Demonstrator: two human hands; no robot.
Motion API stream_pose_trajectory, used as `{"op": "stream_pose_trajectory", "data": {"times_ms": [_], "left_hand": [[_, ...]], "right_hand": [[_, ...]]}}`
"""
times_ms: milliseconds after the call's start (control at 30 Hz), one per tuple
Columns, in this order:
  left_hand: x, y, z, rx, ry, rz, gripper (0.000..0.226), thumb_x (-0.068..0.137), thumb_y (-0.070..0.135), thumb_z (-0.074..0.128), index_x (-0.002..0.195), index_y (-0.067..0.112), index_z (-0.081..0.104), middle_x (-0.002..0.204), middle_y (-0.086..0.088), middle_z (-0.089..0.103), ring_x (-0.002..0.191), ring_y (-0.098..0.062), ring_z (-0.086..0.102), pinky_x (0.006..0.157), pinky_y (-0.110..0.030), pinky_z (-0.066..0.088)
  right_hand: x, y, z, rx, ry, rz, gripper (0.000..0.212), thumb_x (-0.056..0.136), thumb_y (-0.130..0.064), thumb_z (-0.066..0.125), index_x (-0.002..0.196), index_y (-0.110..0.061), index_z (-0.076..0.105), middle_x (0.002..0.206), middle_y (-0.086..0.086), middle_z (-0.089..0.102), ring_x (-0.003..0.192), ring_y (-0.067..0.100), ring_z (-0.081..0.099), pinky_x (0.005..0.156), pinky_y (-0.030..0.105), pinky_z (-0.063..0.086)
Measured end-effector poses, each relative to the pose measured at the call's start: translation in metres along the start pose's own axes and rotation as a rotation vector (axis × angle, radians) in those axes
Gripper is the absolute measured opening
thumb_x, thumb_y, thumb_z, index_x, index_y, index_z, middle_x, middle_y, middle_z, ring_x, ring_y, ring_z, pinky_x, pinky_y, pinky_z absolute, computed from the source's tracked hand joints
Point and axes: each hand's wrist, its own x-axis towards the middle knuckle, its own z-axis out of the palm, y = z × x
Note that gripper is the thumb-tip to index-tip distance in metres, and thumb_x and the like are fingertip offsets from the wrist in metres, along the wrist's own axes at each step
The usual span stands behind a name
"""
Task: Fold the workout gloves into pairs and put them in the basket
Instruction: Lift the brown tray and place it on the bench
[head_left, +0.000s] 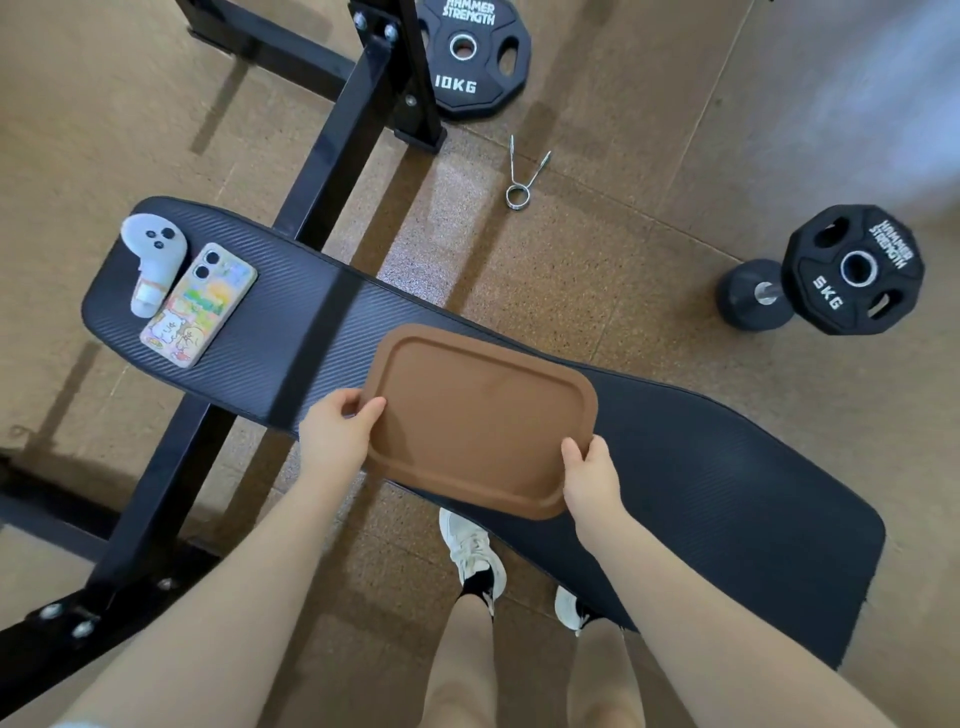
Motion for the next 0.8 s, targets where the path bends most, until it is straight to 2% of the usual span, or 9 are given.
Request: {"op": "stream_pose_trajectory", "data": {"times_ms": [100,200,300,400,500,567,667,800], "left_hand": [[0.002,0.0,0.002,0.032,0.026,0.014,0.034,0.086,0.024,0.061,0.114,0.005,0.061,0.114,-0.013,0.065,0.104,-0.027,0.059,0.092,-0.036,0.043],[0.001,0.0,0.006,0.016,0.059,0.02,0.037,0.087,0.024,0.059,0.12,0.008,0.058,0.12,-0.011,0.062,0.109,-0.027,0.057,0.095,-0.036,0.041],[-0.002,-0.002,0.009,-0.047,0.051,-0.025,0.04,0.088,0.027,0.058,0.125,0.013,0.053,0.125,-0.01,0.06,0.112,-0.027,0.056,0.095,-0.039,0.042],[-0.008,-0.005,0.011,-0.186,0.036,-0.148,0.041,0.089,0.027,0.056,0.126,0.012,0.05,0.126,-0.009,0.056,0.106,-0.025,0.055,0.086,-0.035,0.045],[-0.022,-0.012,0.013,-0.418,0.012,-0.335,0.04,0.089,0.018,0.057,0.125,0.005,0.047,0.12,-0.01,0.056,0.099,-0.024,0.054,0.085,-0.039,0.049],[-0.03,-0.017,0.012,-0.64,-0.03,-0.447,0.038,0.089,0.008,0.055,0.125,0.001,0.044,0.113,-0.012,0.054,0.098,-0.024,0.055,0.087,-0.041,0.05],[-0.033,-0.027,0.01,-0.819,-0.09,-0.475,0.025,0.089,-0.001,0.052,0.114,0.002,0.048,0.112,-0.017,0.057,0.101,-0.027,0.057,0.094,-0.043,0.047],[-0.028,-0.036,0.01,-0.746,-0.083,-0.417,0.019,0.087,0.0,0.056,0.104,0.004,0.05,0.113,-0.016,0.058,0.102,-0.027,0.059,0.091,-0.039,0.047]], "right_hand": [[0.0,0.002,-0.008,0.057,0.003,-0.027,0.022,0.096,-0.025,0.047,0.114,-0.012,0.047,0.115,0.007,0.055,0.095,0.019,0.052,0.082,0.032,0.044],[0.0,0.005,-0.006,0.108,0.042,-0.022,0.017,0.094,-0.026,0.052,0.103,-0.014,0.045,0.106,0.006,0.054,0.091,0.02,0.052,0.076,0.032,0.044],[-0.005,0.008,-0.001,0.153,0.077,0.009,0.021,0.093,-0.031,0.051,0.105,-0.016,0.043,0.105,0.002,0.051,0.094,0.02,0.051,0.081,0.033,0.045],[-0.013,0.016,-0.001,0.146,-0.032,0.08,0.026,0.094,-0.033,0.049,0.112,-0.016,0.041,0.114,0.004,0.051,0.101,0.024,0.053,0.089,0.042,0.051],[-0.024,0.028,-0.002,0.225,-0.234,0.182,0.037,0.094,-0.019,0.051,0.128,-0.014,0.037,0.122,0.01,0.051,0.097,0.027,0.063,0.083,0.036,0.055],[-0.027,0.034,-0.004,0.352,-0.267,0.213,0.04,0.093,-0.01,0.052,0.131,-0.007,0.039,0.119,0.014,0.056,0.089,0.025,0.067,0.082,0.031,0.054],[-0.028,0.04,-0.005,0.457,-0.235,0.234,0.038,0.091,-0.007,0.055,0.126,-0.001,0.043,0.107,0.015,0.062,0.086,0.023,0.068,0.075,0.029,0.055],[-0.028,0.044,-0.002,0.26,-0.218,0.153,0.016,0.092,-0.015,0.054,0.106,-0.007,0.049,0.108,0.014,0.064,0.082,0.019,0.069,0.069,0.027,0.055]]}}
